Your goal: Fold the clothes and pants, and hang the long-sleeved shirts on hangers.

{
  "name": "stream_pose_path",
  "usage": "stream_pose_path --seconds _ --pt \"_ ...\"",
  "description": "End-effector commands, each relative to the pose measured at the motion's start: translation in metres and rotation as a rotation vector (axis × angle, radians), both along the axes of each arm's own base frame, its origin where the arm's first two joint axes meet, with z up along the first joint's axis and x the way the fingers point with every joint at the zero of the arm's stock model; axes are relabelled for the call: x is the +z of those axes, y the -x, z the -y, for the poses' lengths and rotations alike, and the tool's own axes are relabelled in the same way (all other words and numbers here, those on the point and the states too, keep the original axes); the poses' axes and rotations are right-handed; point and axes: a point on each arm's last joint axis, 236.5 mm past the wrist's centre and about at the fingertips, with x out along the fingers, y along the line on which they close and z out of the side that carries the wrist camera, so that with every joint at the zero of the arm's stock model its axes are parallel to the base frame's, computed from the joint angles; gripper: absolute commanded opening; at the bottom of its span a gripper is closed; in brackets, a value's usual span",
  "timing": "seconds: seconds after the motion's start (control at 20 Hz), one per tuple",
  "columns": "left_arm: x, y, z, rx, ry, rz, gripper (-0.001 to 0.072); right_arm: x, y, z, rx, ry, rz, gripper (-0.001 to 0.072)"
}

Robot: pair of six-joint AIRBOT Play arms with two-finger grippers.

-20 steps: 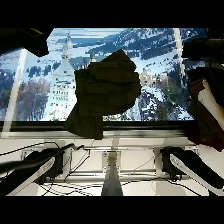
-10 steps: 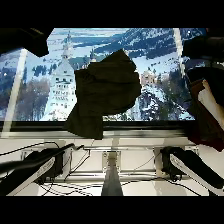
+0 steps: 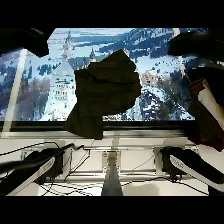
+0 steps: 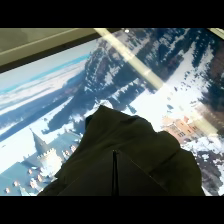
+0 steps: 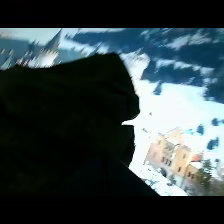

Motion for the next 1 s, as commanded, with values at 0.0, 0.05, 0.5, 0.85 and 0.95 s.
stream_pose_path --seconds 0.0,0.05,0.5,0.85,0.95 --pt "0.0 -0.001 -0.001 0.003 -0.003 0.001 0.0017 -0.083 0.055 -0.098 0.468 0.15 -0.171 0.0031" --pt "0.0 -0.001 -0.001 0.003 -0.003 0.002 0.0017 -0.113 0.069 -0.127 0.585 0.197 -0.196 0.0053" --pt "-0.002 -0.003 -0.005 0.017 -0.02 0.006 0.0017 -0.273 0.173 -0.283 1.182 0.47 -0.075 0.0578" --pt "-0.002 -0.003 -0.005 0.017 -0.02 0.006 0.0017 -0.289 0.148 -0.314 1.132 0.505 0.105 0.0503" --pt "-0.002 -0.003 -0.005 0.017 -0.02 0.006 0.0017 -0.289 0.126 -0.311 1.053 0.543 0.145 0.0437"
